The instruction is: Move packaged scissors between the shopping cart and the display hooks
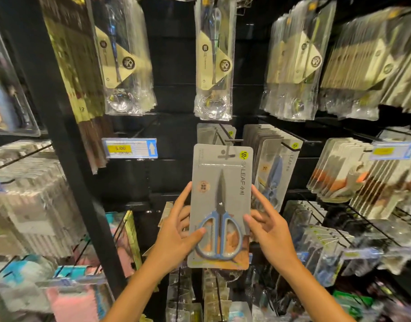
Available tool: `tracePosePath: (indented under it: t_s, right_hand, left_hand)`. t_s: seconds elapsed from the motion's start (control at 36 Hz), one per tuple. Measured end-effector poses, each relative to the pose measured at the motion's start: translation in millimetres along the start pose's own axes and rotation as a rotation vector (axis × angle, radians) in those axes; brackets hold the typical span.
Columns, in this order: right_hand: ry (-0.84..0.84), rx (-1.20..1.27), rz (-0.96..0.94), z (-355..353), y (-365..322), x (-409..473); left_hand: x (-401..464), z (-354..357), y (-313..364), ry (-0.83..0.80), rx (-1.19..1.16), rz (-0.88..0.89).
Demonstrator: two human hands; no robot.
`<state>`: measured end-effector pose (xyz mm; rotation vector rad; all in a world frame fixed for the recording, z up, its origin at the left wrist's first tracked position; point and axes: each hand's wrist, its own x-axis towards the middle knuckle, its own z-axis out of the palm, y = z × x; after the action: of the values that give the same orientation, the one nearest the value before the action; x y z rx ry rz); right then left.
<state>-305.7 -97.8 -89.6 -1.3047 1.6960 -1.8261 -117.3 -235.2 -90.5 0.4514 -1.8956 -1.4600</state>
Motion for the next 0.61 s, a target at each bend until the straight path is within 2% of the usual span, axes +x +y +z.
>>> tracePosePath:
  t_s: [0.36,0.61]
  right_hand:
    - [0.096,0.01,-0.031,-10,3,0]
    - [0.022,-0.079,-0.013,-9,22,17]
  left_hand:
    - [11,14,4,-0.022,-0.028,0.006]
    - [22,13,-6,-0.019,0.015,-0.046]
